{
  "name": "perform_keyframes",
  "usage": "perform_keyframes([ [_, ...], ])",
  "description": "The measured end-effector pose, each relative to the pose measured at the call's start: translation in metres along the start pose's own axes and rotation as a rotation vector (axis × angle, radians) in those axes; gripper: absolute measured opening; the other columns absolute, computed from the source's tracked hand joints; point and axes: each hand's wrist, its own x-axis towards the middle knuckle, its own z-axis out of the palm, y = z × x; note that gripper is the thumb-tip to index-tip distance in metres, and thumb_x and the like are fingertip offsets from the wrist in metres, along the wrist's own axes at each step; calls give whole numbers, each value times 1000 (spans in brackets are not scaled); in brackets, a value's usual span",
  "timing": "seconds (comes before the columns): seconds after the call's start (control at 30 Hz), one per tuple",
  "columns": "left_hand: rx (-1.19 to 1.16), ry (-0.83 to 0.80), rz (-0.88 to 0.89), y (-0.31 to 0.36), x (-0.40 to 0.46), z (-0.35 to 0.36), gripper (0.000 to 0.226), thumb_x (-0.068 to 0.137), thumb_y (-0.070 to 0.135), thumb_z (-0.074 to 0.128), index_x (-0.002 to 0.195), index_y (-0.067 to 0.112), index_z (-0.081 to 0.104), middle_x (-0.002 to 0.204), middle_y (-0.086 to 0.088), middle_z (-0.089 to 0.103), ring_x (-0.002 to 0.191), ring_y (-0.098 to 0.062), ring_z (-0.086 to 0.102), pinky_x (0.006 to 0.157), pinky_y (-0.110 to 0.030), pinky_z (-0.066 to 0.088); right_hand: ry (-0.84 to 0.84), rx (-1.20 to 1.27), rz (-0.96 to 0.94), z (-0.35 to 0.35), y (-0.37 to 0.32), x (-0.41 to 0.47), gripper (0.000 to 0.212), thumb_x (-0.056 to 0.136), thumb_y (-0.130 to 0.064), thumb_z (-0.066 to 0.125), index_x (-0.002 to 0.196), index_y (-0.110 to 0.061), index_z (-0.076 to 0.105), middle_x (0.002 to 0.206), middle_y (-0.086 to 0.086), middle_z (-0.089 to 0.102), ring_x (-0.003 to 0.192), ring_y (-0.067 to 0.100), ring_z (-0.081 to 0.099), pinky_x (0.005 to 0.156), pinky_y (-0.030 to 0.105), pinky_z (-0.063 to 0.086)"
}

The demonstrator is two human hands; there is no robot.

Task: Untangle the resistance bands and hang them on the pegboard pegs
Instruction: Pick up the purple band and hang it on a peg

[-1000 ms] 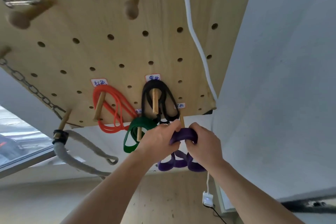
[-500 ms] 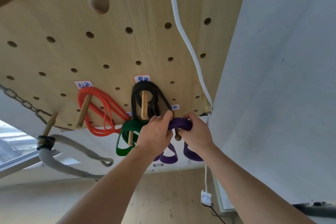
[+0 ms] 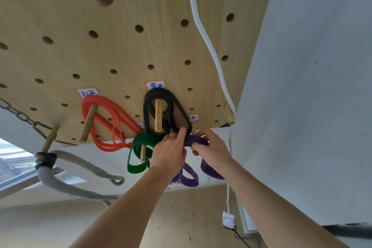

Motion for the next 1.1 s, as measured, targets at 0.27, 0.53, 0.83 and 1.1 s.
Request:
perform_keyframes([
  [0.27, -8, 49, 65, 2, 4, -2, 32, 98, 21, 56, 126, 22, 43, 104, 0, 63, 93, -19, 57, 67, -28, 49, 72, 129, 17, 5, 13, 6, 28, 97, -23, 62, 124, -27, 53, 91, -7, 70, 84, 13, 70, 76, 26, 52],
  [0.53, -48, -1, 81, 7, 22, 5, 25, 99, 20, 57, 119, 26, 43, 98, -2, 61, 88, -24, 58, 71, -39, 56, 131, 22, -115, 3, 22, 7, 25, 99, -13, 56, 106, -37, 56, 89, -18, 65, 76, -13, 62, 62, 1, 42],
  [0.83, -100, 12, 42, -3, 26, 13, 27, 99, 21, 58, 121, 28, 44, 102, -3, 55, 79, -24, 60, 71, -39, 57, 185, -115, -242, 13, 44, 24, 29, 98, -19, 58, 126, -27, 62, 106, -7, 71, 98, 13, 65, 90, 30, 54],
  [1.1, -49, 42, 24, -3, 30, 11, 27, 101, 26, 57, 126, 20, 49, 113, -4, 58, 91, -24, 65, 75, -37, 58, 281, -92, -308, 21, 47, 35, 30, 101, -15, 53, 125, -30, 62, 107, -5, 66, 86, 14, 67, 83, 35, 60],
])
